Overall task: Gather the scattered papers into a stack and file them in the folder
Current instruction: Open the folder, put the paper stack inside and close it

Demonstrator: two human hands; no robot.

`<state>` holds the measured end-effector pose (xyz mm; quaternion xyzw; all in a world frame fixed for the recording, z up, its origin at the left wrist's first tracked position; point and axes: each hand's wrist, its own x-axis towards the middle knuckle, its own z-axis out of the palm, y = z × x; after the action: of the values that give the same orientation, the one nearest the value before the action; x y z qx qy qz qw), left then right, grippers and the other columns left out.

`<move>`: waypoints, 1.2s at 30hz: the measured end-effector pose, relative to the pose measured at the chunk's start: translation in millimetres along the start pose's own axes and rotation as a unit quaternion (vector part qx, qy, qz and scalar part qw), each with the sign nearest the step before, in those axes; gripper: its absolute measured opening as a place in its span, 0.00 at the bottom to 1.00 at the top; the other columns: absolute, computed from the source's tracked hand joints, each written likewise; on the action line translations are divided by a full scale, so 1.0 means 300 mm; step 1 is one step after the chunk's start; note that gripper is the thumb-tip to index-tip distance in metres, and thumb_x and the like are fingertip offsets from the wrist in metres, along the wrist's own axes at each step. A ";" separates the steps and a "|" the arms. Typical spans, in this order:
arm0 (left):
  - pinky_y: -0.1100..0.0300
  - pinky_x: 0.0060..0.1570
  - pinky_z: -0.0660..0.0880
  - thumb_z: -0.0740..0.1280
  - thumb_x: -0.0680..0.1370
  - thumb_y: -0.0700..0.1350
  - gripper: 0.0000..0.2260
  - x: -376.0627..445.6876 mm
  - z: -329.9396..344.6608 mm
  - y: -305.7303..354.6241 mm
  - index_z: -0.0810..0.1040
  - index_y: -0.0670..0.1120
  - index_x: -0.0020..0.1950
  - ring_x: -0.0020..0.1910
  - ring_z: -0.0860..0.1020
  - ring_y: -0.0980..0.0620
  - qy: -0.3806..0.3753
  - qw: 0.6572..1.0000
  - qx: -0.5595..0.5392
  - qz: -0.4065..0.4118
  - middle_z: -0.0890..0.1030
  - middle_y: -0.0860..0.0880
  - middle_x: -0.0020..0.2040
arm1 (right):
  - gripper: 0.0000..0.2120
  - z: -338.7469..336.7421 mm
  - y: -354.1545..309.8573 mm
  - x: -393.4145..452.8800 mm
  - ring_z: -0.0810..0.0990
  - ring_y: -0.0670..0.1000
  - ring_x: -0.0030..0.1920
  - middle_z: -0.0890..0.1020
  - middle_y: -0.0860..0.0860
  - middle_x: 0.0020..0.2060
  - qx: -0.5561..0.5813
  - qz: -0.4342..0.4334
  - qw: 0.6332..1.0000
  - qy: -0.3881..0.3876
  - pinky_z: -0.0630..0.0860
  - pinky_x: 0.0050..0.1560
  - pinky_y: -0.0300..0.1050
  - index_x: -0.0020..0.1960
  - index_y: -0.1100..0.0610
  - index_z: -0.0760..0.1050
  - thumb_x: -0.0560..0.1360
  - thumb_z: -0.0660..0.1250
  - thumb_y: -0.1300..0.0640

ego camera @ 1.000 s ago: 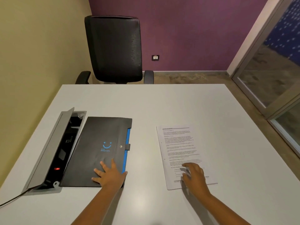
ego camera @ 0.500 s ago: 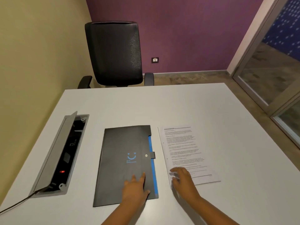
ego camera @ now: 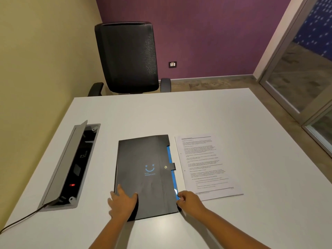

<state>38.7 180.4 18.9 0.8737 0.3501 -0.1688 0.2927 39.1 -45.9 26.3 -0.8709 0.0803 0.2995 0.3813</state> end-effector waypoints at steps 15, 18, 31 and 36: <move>0.45 0.68 0.65 0.64 0.75 0.59 0.32 -0.015 -0.056 0.043 0.62 0.44 0.72 0.69 0.66 0.39 -0.066 0.981 -0.184 0.009 0.67 0.41 0.71 | 0.22 -0.023 -0.129 -0.049 0.80 0.53 0.55 0.74 0.54 0.65 0.278 -0.007 0.960 -0.032 0.83 0.41 0.40 0.71 0.53 0.64 0.78 0.61 0.62; 0.46 0.68 0.66 0.64 0.76 0.56 0.28 -0.058 -0.082 0.098 0.63 0.45 0.71 0.69 0.67 0.42 -0.045 0.972 -0.217 0.074 0.67 0.43 0.71 | 0.24 -0.030 -0.139 -0.071 0.80 0.51 0.52 0.70 0.54 0.68 0.327 -0.008 0.944 -0.045 0.82 0.42 0.45 0.73 0.51 0.61 0.78 0.60 0.64; 0.64 0.36 0.71 0.60 0.77 0.50 0.35 -0.215 -0.042 0.340 0.42 0.47 0.76 0.51 0.78 0.45 -0.065 0.978 -0.016 0.199 0.56 0.36 0.75 | 0.19 -0.007 -0.177 -0.154 0.76 0.46 0.56 0.77 0.48 0.60 0.181 -0.142 0.973 -0.015 0.75 0.41 0.26 0.69 0.50 0.67 0.79 0.58 0.61; 0.68 0.25 0.67 0.58 0.78 0.45 0.24 -0.209 -0.052 0.331 0.54 0.44 0.72 0.30 0.74 0.57 -0.067 0.977 -0.075 0.190 0.76 0.50 0.38 | 0.13 -0.021 -0.170 -0.146 0.78 0.41 0.44 0.79 0.45 0.43 0.163 -0.175 0.970 -0.046 0.74 0.41 0.25 0.60 0.49 0.74 0.75 0.66 0.53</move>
<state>67.0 100.3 101.4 0.8865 0.1686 -0.1418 0.4069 25.3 -18.8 86.6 -0.7827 -0.0430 0.2505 0.5681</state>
